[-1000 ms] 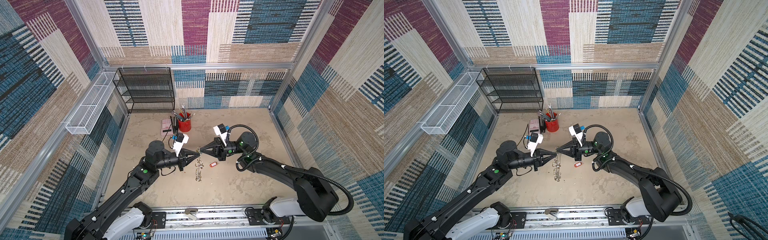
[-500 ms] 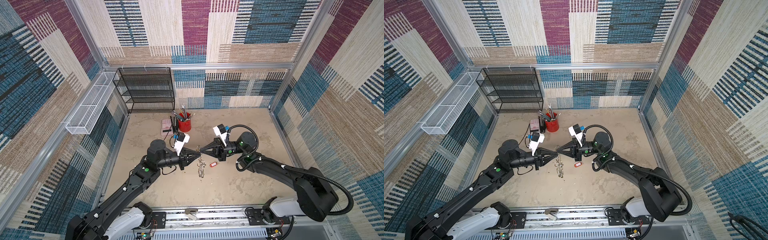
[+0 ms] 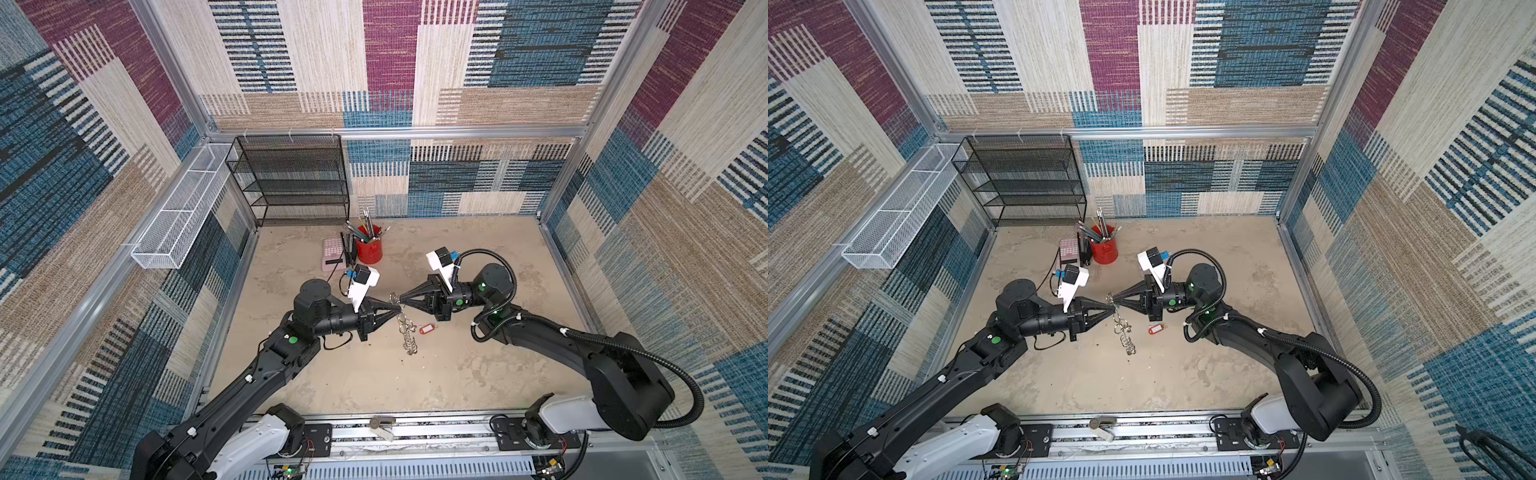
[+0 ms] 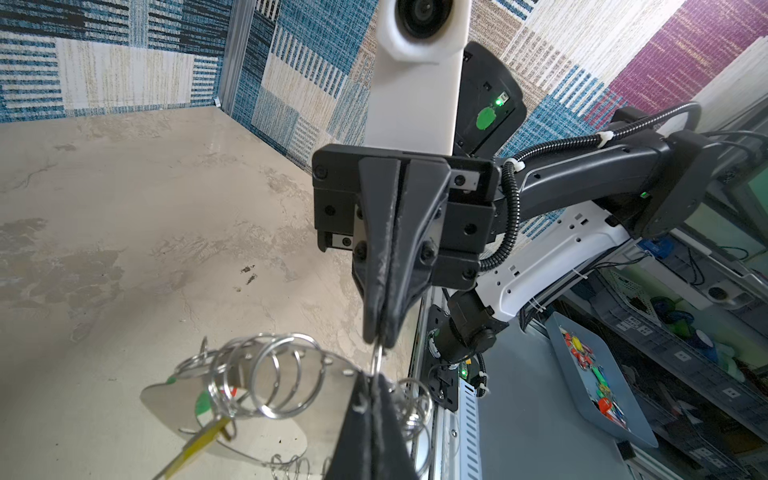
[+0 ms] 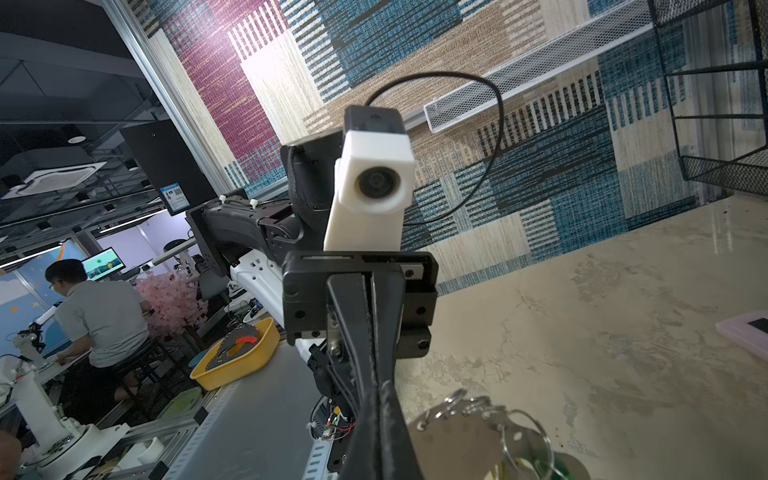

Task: Put the keys on the keyring
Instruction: 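Open the right gripper off the plate and reach toward the red-tagged key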

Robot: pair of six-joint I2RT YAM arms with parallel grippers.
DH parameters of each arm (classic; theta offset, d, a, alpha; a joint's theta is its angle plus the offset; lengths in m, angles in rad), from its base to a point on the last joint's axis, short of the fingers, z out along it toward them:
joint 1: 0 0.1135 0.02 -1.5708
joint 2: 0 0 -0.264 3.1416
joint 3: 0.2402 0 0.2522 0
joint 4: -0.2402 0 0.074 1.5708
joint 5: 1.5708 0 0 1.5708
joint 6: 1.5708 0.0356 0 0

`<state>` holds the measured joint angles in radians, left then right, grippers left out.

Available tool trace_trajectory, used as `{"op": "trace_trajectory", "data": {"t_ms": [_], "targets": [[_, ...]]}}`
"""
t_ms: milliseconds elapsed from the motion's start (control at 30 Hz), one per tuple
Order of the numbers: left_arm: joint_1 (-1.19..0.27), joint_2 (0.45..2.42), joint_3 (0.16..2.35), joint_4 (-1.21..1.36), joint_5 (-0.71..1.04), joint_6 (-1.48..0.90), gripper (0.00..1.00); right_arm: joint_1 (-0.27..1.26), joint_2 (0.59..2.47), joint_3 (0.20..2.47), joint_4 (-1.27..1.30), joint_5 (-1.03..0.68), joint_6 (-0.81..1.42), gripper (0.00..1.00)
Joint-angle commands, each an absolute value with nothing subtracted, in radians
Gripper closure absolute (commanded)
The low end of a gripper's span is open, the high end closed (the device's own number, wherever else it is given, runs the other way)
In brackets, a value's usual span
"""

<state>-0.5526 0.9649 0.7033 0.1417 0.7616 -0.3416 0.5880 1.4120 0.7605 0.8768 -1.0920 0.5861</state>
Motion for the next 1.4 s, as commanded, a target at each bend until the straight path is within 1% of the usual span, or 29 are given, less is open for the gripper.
{"op": "trace_trajectory", "data": {"t_ms": [0, 100, 200, 267, 367, 467, 500, 567, 667, 733, 833, 933, 1033, 1133, 1267, 1367], "targets": [[-0.554, 0.952, 0.699, 0.159, 0.738, -0.342, 1.00, 0.589, 1.414, 0.778, 0.891, -1.099, 0.600, 0.83], [-0.553, 0.939, 0.696, 0.138, 0.723, -0.335, 1.00, 0.571, 1.400, 0.800, 0.858, -1.082, 0.593, 0.69], [-0.553, 0.919, 0.696, 0.103, 0.700, -0.318, 1.00, 0.521, 1.353, 0.808, 0.758, -1.011, 0.572, 0.60], [-0.554, 0.900, 0.695, 0.073, 0.678, -0.307, 1.00, 0.475, 1.298, 0.803, 0.598, -0.914, 0.530, 0.58], [-0.552, 0.856, 0.673, 0.041, 0.645, -0.304, 1.00, 0.419, 1.202, 0.767, 0.313, -0.724, 0.471, 0.55], [-0.552, 0.804, 0.634, 0.024, 0.606, -0.319, 1.00, 0.407, 1.141, 0.710, 0.051, -0.525, 0.440, 0.54], [-0.553, 0.789, 0.623, 0.016, 0.594, -0.323, 1.00, 0.406, 1.129, 0.681, 0.006, -0.497, 0.444, 0.53], [-0.552, 0.764, 0.605, -0.003, 0.553, -0.338, 1.00, 0.408, 1.110, 0.607, -0.032, -0.494, 0.470, 0.53], [-0.551, 0.742, 0.598, -0.040, 0.499, -0.351, 1.00, 0.413, 1.127, 0.549, -0.073, -0.424, 0.514, 0.56], [-0.551, 0.733, 0.594, -0.034, 0.498, -0.348, 1.00, 0.413, 1.176, 0.534, -0.059, -0.417, 0.548, 0.58], [-0.551, 0.738, 0.598, -0.028, 0.503, -0.338, 1.00, 0.418, 1.274, 0.514, 0.027, -0.463, 0.629, 0.59], [-0.551, 0.747, 0.606, -0.026, 0.514, -0.333, 1.00, 0.439, 1.349, 0.520, 0.069, -0.457, 0.689, 0.61], [-0.551, 0.740, 0.602, -0.019, 0.518, -0.339, 1.00, 0.454, 1.402, 0.521, 0.084, -0.445, 0.739, 0.57], [-0.551, 0.726, 0.601, -0.019, 0.518, -0.334, 1.00, 0.454, 1.450, 0.521, 0.105, -0.455, 0.785, 0.59], [-0.551, 0.709, 0.605, -0.034, 0.517, -0.322, 1.00, 0.453, 1.474, 0.531, 0.104, -0.416, 0.818, 0.62], [-0.550, 0.705, 0.604, -0.028, 0.523, -0.325, 1.00, 0.452, 1.502, 0.554, 0.116, -0.415, 0.834, 0.63]]}}
